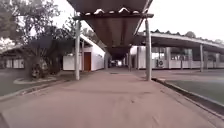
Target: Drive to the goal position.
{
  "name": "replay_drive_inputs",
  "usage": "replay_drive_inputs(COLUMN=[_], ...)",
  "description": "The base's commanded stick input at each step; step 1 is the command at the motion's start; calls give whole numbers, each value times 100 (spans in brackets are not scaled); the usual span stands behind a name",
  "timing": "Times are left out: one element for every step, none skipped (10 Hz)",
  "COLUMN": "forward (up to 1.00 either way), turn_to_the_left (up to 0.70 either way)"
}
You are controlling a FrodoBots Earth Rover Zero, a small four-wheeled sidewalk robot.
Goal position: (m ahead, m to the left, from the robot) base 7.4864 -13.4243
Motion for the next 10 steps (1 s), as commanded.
replay_drive_inputs(forward=[70, 70, 70, 70, 70, 70, 70, 70, 70, 70], turn_to_the_left=[0, 0, 0, 0, 0, 0, 0, 0, 0, 0])
